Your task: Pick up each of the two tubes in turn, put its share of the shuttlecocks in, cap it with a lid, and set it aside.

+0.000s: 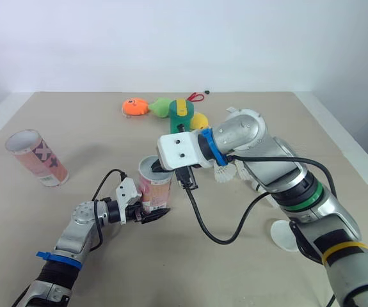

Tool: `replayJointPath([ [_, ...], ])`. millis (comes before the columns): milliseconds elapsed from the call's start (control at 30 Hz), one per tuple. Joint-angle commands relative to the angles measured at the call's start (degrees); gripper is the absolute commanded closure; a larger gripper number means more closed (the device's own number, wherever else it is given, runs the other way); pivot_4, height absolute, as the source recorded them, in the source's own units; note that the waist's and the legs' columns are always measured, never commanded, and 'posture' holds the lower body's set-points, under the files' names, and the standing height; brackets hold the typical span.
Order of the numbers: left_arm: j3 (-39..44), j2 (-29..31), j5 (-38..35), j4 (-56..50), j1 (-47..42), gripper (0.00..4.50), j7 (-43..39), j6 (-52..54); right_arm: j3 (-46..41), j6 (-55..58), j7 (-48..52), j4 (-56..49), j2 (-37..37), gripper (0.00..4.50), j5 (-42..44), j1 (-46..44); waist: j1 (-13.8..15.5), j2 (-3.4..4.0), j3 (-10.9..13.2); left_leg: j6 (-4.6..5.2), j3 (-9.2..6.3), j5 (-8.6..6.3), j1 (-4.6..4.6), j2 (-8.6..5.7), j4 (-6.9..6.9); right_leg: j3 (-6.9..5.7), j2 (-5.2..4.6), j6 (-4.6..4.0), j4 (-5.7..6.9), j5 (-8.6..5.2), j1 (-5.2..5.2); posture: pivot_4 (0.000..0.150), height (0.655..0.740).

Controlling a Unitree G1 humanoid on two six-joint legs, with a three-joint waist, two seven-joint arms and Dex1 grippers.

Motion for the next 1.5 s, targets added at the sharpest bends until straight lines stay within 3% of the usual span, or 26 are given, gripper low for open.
replayJointPath([
  [33, -1.96, 0.77, 2.36, 2.79, 1.49, 0.83, 0.05, 3.09, -4.58, 2.97, -0.16, 3.49, 2.38, 4.47, 6.43, 4.65, 0.0, -0.12, -0.01, 0.0, -0.05, 0.0, -0.02, 0.03, -0.02, -0.05, 0.01, -0.09, 0.0, 0.03, 0.01, 0.15, 0.74],
  [167, -2.04, 1.15, 2.08, 1.91, 1.89, 0.83, -0.45, 3.51, -18.02, 8.81, -4.31, 0.74, 5.22, 4.47, 16.95, 5.08, 0.07, -0.12, 0.18, 0.0, -0.03, 0.0, -0.2, 0.0, -0.02, -0.04, -0.03, -0.13, 0.0, 0.06, -0.03, 0.15, 0.74],
  [267, -1.89, 1.88, 1.83, 1.15, 1.97, 0.83, -1.03, 4.01, -26.47, 14.21, -6.94, -3.36, 4.3, 3.55, 24.66, 6.92, 0.18, -0.05, 0.41, 0.01, -0.07, 0.01, -0.7, -0.05, 0.02, -0.07, -0.09, 0.02, 0.0, 0.17, -0.28, 0.15, 0.74],
  [367, -1.36, 2.68, 1.63, 1.87, 1.35, 0.0, -1.83, 3.72, -32.12, 19.06, -9.29, -8.01, 2.35, 1.97, 31.16, 11.62, 0.05, 0.0, 0.4, 0.05, -0.24, -0.05, -0.86, -0.07, -0.04, -0.24, -0.11, 0.22, -0.32, 0.23, -0.22, 0.15, 0.74],
  [467, -0.74, 3.48, 1.32, 2.19, 0.91, 0.0, -2.49, 3.65, -34.0, 21.25, -11.09, -11.45, -0.05, 0.7, 34.19, 16.48, 0.01, 0.18, 0.5, 0.18, -0.29, -0.13, -0.87, -0.04, -0.13, -0.29, -0.06, 0.19, -0.5, 0.22, -0.18, 0.15, 0.74],
  [533, -0.17, 4.46, 1.12, 1.46, 0.97, 0.0, -3.16, 3.48, -33.17, 20.06, -12.42, -13.61, -1.46, 0.09, 33.47, 21.06, -0.08, 0.4, 0.65, 0.18, -0.32, -0.13, -0.87, -0.01, -0.14, -0.26, 0.04, 0.18, -0.51, 0.24, -0.2, 0.15, 0.74],
  [733, 2.88, 8.75, -1.18, -1.92, 1.85, 0.0, -5.12, 4.8, -29.22, 10.87, -14.23, -18.81, -3.17, 0.09, 29.7, 35.83, -0.93, 0.38, 0.92, 0.19, -0.47, -0.13, -0.88, 0.12, -0.16, -0.18, 0.57, 0.32, -0.51, 0.1, -0.23, 0.15, 0.74],
  [900, 5.53, 12.77, -2.8, -2.9, 2.84, 0.0, -6.77, 5.6, -25.84, 2.22, -16.09, -16.15, -2.71, 0.09, 24.68, 41.37, -1.53, 0.43, 1.42, 0.18, -0.54, -0.14, -0.91, 0.27, -0.24, -0.09, 0.85, 0.3, -0.5, 0.01, -0.28, 0.15, 0.74],
  [1267, 10.11, 19.67, -5.16, -6.26, 7.07, 0.0, -10.29, 6.36, -16.48, -10.21, -17.97, -5.77, 2.46, 0.09, 17.26, 43.57, -1.45, 0.11, 1.97, 0.15, -0.47, -0.15, -0.9, 0.59, -0.22, -0.08, 1.1, 0.09, -0.5, 0.07, -0.34, 0.15, 0.74],
  [1500, 11.78, 22.11, -11.41, -14.34, 6.57, 0.0, -11.96, 14.94, -12.23, -14.53, -19.07, 2.47, 8.44, 0.09, 14.09, 40.19, -1.39, -0.03, 2.2, 0.06, -0.46, -0.19, -0.96, 0.65, -0.16, -0.09, 1.15, 0.01, -0.47, 0.08, -0.39, 0.15, 0.74],
])
